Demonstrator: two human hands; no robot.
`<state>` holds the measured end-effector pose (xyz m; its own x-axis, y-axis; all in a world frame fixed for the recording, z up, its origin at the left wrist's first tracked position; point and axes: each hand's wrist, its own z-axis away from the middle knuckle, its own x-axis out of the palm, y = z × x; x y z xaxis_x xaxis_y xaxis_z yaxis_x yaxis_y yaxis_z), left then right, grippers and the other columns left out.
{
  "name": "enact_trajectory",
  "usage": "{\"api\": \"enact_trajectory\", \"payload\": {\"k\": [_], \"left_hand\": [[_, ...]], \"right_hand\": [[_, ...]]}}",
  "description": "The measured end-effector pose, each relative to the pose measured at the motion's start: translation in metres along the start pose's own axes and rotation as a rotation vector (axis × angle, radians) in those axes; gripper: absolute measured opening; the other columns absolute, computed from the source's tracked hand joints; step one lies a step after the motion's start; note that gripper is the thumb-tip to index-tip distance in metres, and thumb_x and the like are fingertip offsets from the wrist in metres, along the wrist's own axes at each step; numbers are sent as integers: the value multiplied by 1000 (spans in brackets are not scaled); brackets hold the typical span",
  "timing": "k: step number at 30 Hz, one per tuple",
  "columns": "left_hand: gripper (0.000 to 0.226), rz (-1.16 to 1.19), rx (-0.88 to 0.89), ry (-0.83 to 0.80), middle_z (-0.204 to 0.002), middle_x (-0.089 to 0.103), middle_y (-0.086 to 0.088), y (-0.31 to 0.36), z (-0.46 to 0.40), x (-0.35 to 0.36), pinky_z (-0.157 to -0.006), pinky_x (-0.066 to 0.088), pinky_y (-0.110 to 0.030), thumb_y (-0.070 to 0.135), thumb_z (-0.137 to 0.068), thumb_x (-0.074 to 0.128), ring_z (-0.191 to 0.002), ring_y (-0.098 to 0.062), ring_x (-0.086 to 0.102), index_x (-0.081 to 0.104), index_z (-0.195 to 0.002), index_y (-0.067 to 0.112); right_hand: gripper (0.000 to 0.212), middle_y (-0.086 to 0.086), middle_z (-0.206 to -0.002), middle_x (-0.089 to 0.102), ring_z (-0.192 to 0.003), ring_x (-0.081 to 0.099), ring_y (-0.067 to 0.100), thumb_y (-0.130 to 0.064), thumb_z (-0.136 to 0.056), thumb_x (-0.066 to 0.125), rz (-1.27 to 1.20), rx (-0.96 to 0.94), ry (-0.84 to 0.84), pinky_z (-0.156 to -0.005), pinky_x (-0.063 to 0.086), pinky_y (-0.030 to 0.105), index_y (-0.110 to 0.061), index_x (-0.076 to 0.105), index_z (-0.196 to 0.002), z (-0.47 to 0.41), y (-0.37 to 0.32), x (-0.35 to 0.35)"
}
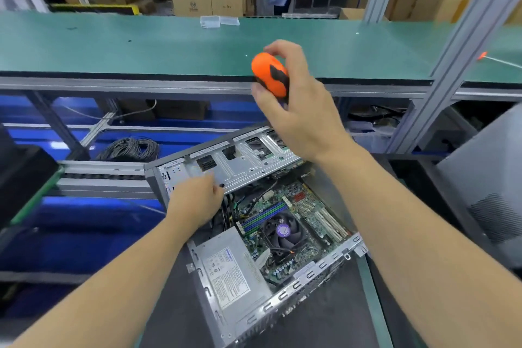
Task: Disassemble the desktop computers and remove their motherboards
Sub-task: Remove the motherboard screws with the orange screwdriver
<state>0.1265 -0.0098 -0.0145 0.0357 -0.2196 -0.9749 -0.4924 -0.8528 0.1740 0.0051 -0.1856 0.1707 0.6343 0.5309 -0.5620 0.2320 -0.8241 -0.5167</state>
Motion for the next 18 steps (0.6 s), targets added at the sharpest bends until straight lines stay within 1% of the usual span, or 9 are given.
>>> {"api": "enact_trajectory", "payload": {"k": [2, 4, 6, 8, 10, 11, 12, 14, 18], "left_hand": [[28, 40, -6, 51, -73, 66, -5, -4, 10, 2, -55, 39, -31, 32, -97, 44, -65, -27, 57, 65, -100, 14], [29, 82, -60, 114, -70, 65, -2, -6, 13, 2, -53, 36, -30, 32, -97, 45, -63, -25, 56, 67, -103, 14], [29, 114, -110, 139, -67, 62, 1, -6, 11, 1, -53, 35, -30, 31, -95, 46, -61, -24, 53, 67, -104, 14], [29, 122, -115, 131, -68, 62, 1, -5, 8, -1, -53, 37, -30, 30, -92, 46, -61, -23, 51, 67, -103, 13], [28, 95, -99, 106, -66, 62, 0, -3, 6, -1, -52, 42, -30, 32, -91, 46, -59, -21, 51, 67, -97, 14], [28, 66, -88, 97, -61, 58, 2, -3, 6, -1, -51, 42, -29, 33, -90, 46, -56, -20, 49, 66, -93, 15], [27, 39, -77, 96, -57, 53, 4, -2, 5, 0, -49, 38, -28, 35, -90, 46, -53, -18, 46, 65, -89, 17], [24, 16, -68, 108, -54, 46, 7, -2, 4, 2, -46, 29, -26, 36, -90, 47, -48, -13, 40, 63, -84, 19], [23, -11, -53, 112, -55, 49, 6, -5, 2, 7, -46, 27, -26, 37, -89, 45, -49, -12, 42, 58, -80, 20]], "right_hand": [[31, -21, -81, 43, -68, 45, 2, -32, -99, 51, -164, -38, -45, -61, 34, 16, -24, 39, -127, -8, -7, -1], [30, -17, -75, 40, -65, 41, 5, -27, -100, 54, -189, -40, -42, -61, 32, 15, -16, 44, -125, -13, -8, 0], [34, -15, -69, 41, -60, 41, 8, -32, -97, 60, -103, -37, -22, -58, 34, 22, -13, 50, -124, -15, -7, 3], [40, -15, -70, 43, -60, 44, 10, -32, -94, 65, -68, -20, 3, -60, 39, 29, -13, 52, -127, -15, -4, 7], [49, -18, -71, 43, -61, 47, 8, -26, -93, 67, -100, -27, 25, -63, 43, 29, -14, 47, -136, -13, -2, 10], [54, -18, -73, 44, -62, 52, 9, -23, -93, 67, -125, -40, 21, -64, 47, 31, -16, 43, -140, -12, 0, 11], [57, -16, -74, 46, -64, 58, 16, -20, -93, 67, -158, -49, 11, -66, 52, 36, -18, 40, -143, -10, 1, 13], [57, -7, -75, 49, -67, 63, 30, -18, -93, 66, -208, -51, -4, -68, 54, 45, -20, 40, -144, -6, 2, 18], [55, 0, -76, 50, -69, 63, 33, -16, -94, 66, -231, -50, -1, -67, 53, 45, -16, 41, -142, 2, 2, 28]]}}
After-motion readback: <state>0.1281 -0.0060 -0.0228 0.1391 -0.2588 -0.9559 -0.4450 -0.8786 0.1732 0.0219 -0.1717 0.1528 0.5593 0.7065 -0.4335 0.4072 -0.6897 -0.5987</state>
